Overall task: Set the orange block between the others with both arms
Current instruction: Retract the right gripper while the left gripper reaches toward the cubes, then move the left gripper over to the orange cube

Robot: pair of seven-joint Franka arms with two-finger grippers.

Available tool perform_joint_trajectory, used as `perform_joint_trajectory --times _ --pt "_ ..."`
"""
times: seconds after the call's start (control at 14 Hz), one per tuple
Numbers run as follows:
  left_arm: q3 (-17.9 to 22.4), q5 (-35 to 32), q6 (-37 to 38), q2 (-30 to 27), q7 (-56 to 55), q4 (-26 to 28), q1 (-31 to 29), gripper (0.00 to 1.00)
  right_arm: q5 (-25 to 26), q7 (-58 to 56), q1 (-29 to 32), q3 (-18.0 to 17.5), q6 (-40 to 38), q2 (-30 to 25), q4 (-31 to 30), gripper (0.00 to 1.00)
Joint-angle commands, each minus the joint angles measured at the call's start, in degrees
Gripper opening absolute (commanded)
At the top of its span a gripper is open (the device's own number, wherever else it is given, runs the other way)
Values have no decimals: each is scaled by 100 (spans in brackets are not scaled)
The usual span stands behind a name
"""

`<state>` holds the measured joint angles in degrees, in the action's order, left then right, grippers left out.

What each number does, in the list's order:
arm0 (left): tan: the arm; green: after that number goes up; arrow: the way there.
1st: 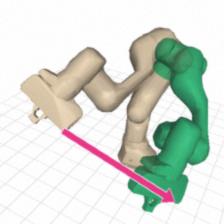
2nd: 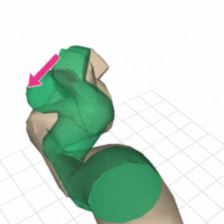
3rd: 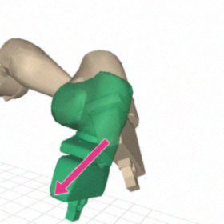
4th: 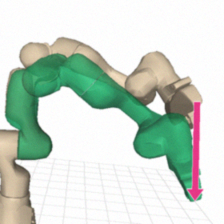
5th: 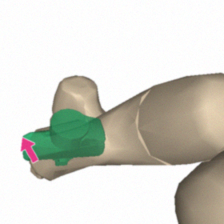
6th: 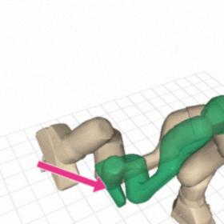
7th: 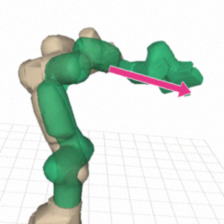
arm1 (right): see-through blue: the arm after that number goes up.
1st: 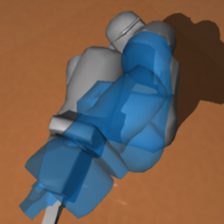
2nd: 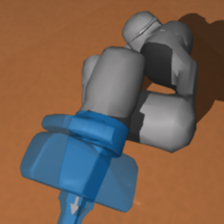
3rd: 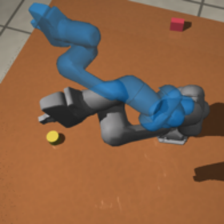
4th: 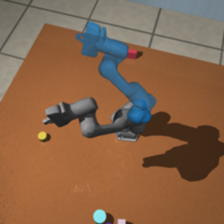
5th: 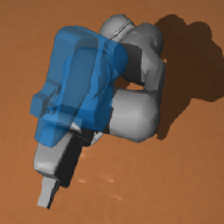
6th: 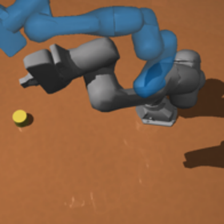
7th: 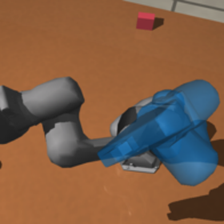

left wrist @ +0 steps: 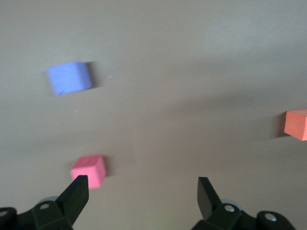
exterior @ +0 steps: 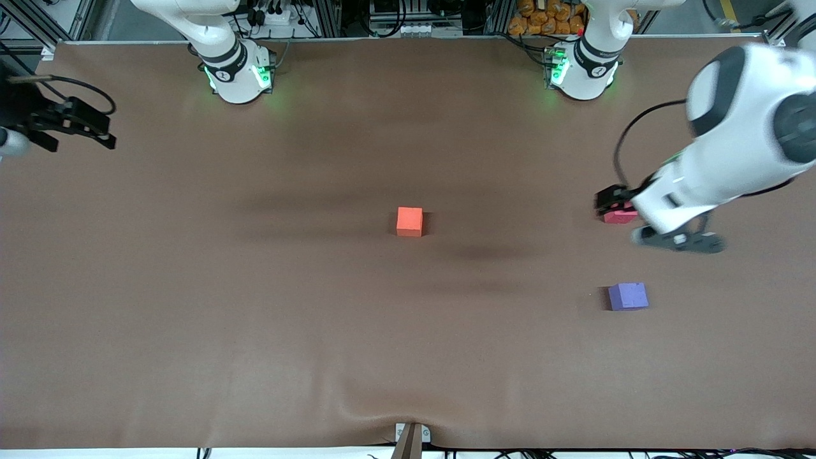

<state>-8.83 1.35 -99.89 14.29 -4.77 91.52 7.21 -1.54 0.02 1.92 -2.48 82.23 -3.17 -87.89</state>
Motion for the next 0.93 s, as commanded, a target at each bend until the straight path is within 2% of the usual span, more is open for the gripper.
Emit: perform_joint_trajectory --times 0.0,0.07,0.36,0.57,0.85 --pt "21 33 -503 582 -286 -152 482 100 75 584 54 -113 -5 -9 -18 100" --pt "30 50 -575 758 -505 -170 675 100 75 631 36 -113 47 26 -44 100" --pt "30 164 -646 1558 -1813 -828 1343 100 75 596 37 -113 443 53 -352 100" --pt "48 94 -672 1761 -2623 -846 1897 100 93 291 27 -121 522 80 -343 100" --pt "39 120 -1268 2033 -2774 -855 2293 100 93 -98 106 -104 531 132 -343 100"
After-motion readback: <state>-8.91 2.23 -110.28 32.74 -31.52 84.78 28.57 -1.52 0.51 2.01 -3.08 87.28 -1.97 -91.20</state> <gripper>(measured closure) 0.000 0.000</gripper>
